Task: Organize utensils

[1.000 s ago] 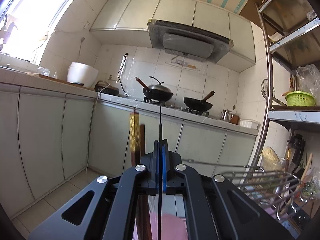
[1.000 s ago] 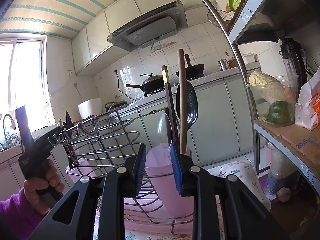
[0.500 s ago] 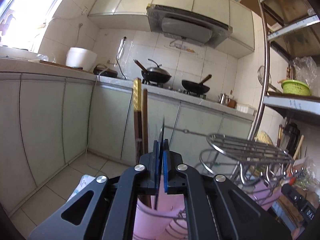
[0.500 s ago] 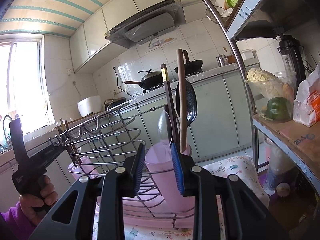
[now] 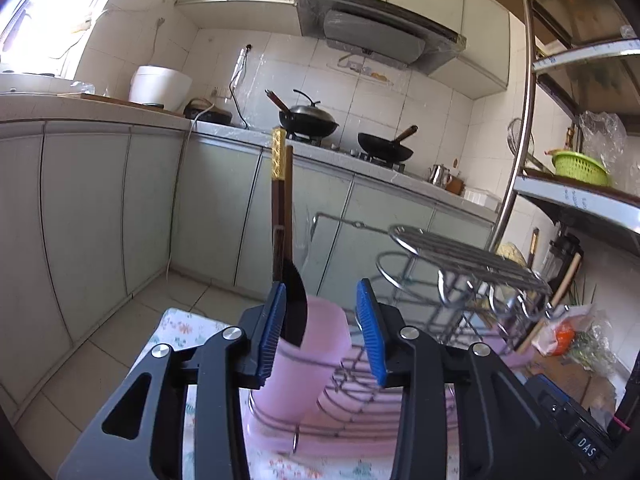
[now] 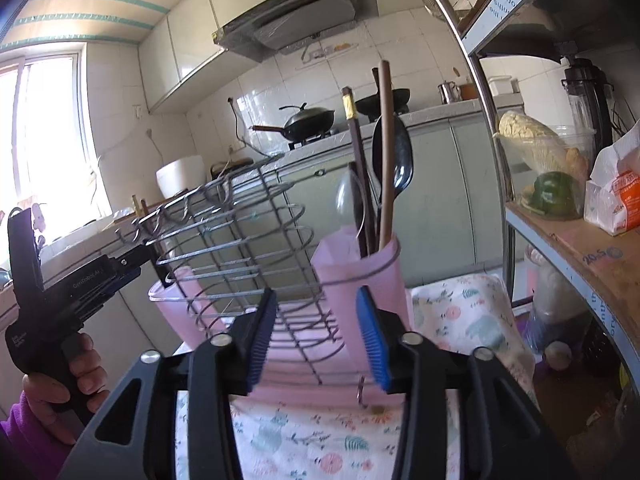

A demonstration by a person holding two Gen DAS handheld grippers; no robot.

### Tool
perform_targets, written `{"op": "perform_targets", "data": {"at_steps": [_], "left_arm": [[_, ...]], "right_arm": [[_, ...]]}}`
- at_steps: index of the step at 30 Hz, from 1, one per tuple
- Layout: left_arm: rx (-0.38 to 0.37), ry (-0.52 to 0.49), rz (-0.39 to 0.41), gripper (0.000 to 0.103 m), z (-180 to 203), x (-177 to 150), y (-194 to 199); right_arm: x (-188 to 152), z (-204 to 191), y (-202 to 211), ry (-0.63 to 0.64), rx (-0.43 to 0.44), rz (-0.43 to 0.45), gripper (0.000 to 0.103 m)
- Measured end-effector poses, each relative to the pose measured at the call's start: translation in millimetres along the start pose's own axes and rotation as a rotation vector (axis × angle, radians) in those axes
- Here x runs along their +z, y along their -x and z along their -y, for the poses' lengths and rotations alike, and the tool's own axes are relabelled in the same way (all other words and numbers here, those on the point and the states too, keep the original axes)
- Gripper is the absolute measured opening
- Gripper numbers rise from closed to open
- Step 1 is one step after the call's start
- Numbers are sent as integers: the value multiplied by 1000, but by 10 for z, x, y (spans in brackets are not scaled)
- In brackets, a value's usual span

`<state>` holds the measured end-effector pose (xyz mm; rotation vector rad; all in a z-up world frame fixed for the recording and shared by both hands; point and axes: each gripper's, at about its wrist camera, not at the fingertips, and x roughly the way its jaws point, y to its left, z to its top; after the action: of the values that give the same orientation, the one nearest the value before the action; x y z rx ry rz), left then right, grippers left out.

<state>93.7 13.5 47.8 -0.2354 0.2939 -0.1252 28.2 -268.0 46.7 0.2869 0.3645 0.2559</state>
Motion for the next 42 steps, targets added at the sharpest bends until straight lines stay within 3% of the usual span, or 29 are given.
{"op": "perform_targets", "data": {"at_steps": [9, 23, 42], "left_arm": [[-32, -8, -52, 37, 116, -71, 226], [-22, -55, -142, 37, 241, -184, 470], [0, -104, -201, 37, 380, -337, 594]], "right_arm": [[-55, -195, 161, 57, -29, -36, 44], [-75, -446, 337, 96, -43, -65, 44], [-88, -480, 369, 88, -91, -105, 45]]}}
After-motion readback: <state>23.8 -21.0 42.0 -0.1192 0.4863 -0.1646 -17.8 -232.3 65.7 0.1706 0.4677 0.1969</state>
